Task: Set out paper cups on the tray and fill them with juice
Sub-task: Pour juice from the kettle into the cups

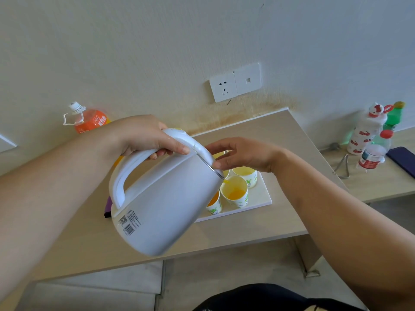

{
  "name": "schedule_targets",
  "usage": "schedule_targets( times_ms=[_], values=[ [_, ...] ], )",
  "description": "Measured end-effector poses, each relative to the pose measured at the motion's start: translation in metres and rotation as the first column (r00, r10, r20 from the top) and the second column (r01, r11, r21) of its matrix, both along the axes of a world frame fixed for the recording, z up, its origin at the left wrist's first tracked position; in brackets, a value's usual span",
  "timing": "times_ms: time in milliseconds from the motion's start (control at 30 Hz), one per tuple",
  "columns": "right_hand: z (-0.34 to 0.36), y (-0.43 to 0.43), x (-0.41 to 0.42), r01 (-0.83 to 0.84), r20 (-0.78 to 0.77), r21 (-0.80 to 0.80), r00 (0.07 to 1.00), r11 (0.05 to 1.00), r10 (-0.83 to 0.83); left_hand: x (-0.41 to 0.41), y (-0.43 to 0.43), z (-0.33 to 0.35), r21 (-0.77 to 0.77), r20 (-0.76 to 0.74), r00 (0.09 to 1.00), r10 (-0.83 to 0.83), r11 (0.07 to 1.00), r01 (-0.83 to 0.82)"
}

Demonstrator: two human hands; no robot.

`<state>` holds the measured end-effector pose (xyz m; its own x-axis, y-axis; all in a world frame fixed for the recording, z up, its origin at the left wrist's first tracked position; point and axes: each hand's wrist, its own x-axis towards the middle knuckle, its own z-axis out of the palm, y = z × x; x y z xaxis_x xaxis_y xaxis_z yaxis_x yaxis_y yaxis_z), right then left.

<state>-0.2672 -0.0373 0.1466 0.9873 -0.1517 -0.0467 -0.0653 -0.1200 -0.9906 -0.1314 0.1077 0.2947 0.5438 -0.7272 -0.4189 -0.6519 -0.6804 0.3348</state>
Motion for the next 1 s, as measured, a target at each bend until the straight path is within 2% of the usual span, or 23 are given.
schedule_targets(
  times_ms=[1000],
  values=[
    [0.002, 0.010, -0.002, 0.051, 0.041, 0.068, 0.998, 0.996, -0.054, -0.005, -0.003, 0.009, 0.058, 0.107, 0.990, -0.094, 0.994, 0.088]
  ],
)
